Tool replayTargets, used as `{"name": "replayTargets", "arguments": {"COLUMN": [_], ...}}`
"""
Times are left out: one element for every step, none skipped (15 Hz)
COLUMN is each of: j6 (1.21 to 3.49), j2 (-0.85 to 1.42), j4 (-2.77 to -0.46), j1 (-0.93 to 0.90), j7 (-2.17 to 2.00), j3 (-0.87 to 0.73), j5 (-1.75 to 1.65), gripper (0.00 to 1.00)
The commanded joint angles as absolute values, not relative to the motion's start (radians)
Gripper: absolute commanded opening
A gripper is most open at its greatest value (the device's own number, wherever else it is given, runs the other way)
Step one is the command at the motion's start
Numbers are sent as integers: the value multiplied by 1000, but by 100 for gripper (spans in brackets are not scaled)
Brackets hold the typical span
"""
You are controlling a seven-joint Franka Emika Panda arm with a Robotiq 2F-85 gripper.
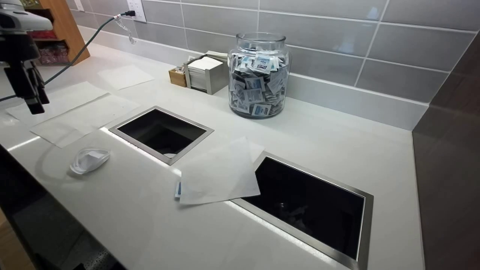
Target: Throw the lid in the bin
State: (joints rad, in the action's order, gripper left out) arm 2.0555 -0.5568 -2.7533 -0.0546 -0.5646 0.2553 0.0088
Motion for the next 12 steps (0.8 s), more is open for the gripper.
{"name": "replayTargets", "arguments": {"j6": [2054, 2043, 2044, 2054, 2058, 2059, 2062, 2065, 2077, 2097, 2117, 2161], "j2": [-557, -542, -519, -500, -484, -474, -468, -458, -448, -430, -410, -389], "j4": [-2753, -2747, -2752, -2753, -2754, -2754, -2754, -2753, -2752, -2752, -2752, -2752], "j1": [-56, -37, 5, 18, 38, 59, 74, 89, 102, 104, 105, 103], "j7": [-565, -568, -569, -528, -494, -464, -421, -395, -375, -347, -331, -311], "j3": [253, 237, 212, 189, 170, 153, 133, 119, 107, 95, 92, 91], "j5": [8, 9, -14, -29, -52, -81, -111, -141, -171, -190, -210, -234], "gripper": [100, 100, 100, 100, 100, 100, 100, 100, 100, 100, 100, 100]}}
